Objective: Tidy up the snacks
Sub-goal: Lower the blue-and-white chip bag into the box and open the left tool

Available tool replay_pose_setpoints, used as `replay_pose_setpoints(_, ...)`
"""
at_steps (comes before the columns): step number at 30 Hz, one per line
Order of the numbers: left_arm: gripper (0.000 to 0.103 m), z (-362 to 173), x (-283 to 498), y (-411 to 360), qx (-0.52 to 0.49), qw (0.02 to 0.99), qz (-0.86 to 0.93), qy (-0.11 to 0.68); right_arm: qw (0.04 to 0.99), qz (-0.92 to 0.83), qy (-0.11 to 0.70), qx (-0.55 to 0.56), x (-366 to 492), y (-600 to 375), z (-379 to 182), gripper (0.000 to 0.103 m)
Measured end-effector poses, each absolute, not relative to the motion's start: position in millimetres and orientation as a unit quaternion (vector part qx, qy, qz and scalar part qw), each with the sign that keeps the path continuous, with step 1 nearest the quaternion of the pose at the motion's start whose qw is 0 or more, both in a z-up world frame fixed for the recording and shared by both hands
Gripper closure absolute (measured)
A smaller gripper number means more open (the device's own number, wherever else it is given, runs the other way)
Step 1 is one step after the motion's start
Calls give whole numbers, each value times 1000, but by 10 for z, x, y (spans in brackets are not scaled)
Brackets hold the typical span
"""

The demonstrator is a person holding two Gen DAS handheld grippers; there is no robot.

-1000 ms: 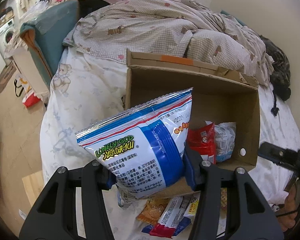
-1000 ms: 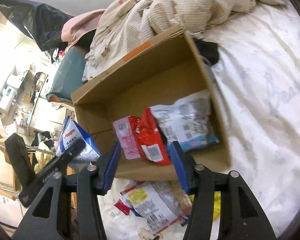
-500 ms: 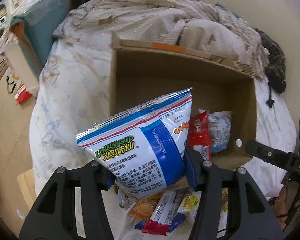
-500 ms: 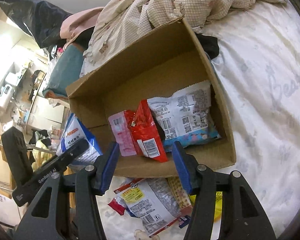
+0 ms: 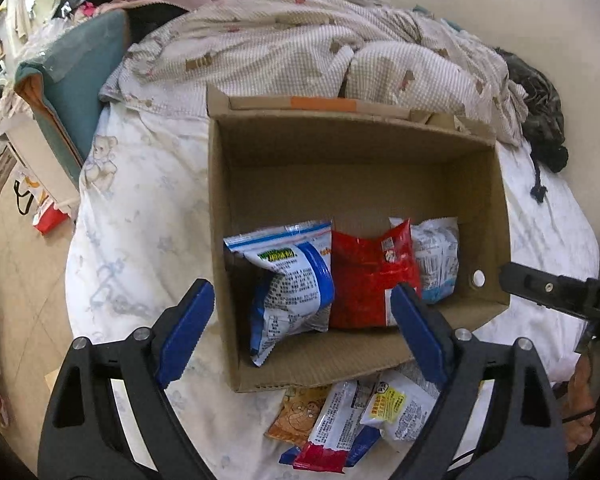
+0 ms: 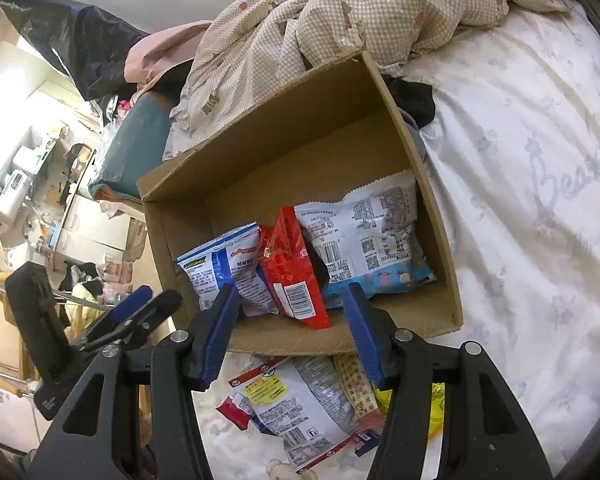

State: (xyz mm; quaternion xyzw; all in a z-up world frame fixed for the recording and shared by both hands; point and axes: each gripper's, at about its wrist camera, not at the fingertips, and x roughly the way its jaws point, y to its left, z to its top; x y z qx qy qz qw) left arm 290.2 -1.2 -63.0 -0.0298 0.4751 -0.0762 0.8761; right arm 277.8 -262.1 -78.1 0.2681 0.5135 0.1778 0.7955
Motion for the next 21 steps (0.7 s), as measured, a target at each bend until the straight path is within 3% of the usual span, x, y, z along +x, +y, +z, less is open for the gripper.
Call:
replay_pose_setpoints(2, 15, -591, 2893, 0, -30, 880, -75, 468, 805, 172, 506, 257, 2769, -2606, -745, 44)
replay_pose_setpoints(5, 15, -509, 2876, 40, -38, 888, -69, 453, 828, 168, 484, 226, 2731, -2552, -626, 33)
replay_pose_setpoints(10, 15, -336, 2763, 8, -2, 911, -54, 409, 858, 168, 443, 198, 2658, -2502, -442, 6)
replay_pose_setpoints(18, 14, -183, 2571, 62, 5, 924, -37, 381, 886, 94, 428, 149, 2533, -2503, -310, 6)
replay_pose_setpoints(21, 6, -130, 2459, 45, 9, 928, -42, 370, 891, 88, 425, 133, 2430, -2501, -296, 6)
